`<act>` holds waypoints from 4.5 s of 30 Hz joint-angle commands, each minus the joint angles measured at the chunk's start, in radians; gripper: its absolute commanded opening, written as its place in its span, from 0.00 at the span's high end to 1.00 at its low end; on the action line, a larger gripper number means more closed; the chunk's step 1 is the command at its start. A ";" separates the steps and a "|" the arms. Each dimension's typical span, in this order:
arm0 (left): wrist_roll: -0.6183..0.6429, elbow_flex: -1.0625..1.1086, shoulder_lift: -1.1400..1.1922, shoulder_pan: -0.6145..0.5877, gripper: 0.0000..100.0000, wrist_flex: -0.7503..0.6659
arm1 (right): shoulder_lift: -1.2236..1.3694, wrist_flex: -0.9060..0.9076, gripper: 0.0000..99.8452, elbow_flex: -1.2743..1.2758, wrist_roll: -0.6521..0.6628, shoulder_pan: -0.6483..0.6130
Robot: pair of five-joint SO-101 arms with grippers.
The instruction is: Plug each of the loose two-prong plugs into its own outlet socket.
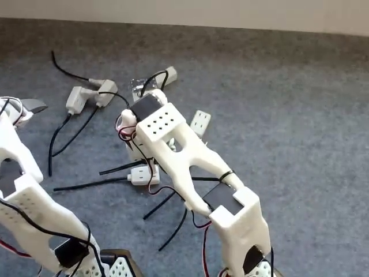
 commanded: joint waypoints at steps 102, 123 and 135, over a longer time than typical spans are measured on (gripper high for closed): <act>-0.887 -0.131 -0.157 0.486 0.60 0.549 | -0.730 -0.090 0.62 0.414 0.595 0.389; -1.056 0.074 -0.108 0.888 0.72 0.548 | -1.391 -0.981 0.62 1.847 0.678 0.645; -1.049 0.478 -0.280 1.021 0.71 0.258 | -1.383 -0.989 0.62 1.865 0.677 0.645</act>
